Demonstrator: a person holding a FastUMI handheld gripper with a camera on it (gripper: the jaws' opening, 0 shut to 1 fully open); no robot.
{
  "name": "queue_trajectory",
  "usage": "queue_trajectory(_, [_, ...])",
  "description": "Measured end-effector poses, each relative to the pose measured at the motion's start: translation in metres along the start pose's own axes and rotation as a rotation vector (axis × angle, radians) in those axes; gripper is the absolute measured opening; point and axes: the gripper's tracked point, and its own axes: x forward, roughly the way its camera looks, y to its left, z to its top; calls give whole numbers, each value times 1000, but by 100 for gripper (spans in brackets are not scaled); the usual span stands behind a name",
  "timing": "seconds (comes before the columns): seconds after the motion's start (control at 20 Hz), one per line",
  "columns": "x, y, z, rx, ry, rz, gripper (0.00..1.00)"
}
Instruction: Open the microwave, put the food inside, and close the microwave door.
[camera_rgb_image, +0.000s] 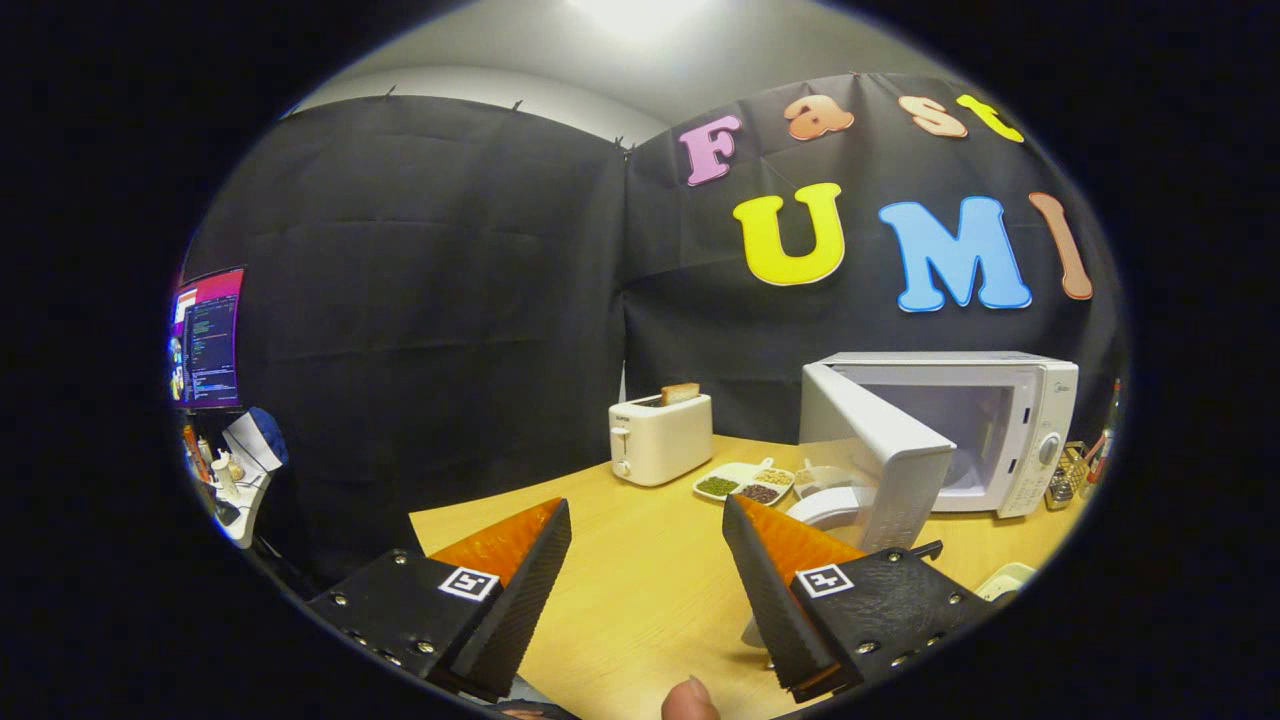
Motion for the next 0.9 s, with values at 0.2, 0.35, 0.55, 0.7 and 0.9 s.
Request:
queue_trajectory(0.2, [-5,-36,-2,20,0,-74,92])
queue_trajectory(0.35, [-5,-57,-7,15,16,-110,94])
queue_trajectory(0.55, [-7,-88,-10,7,14,-173,92])
queue_trajectory(0.7, [-11,-112,-10,6,5,-228,92])
queue_trajectory(0.9, [-13,-146,-12,6,6,-304,92])
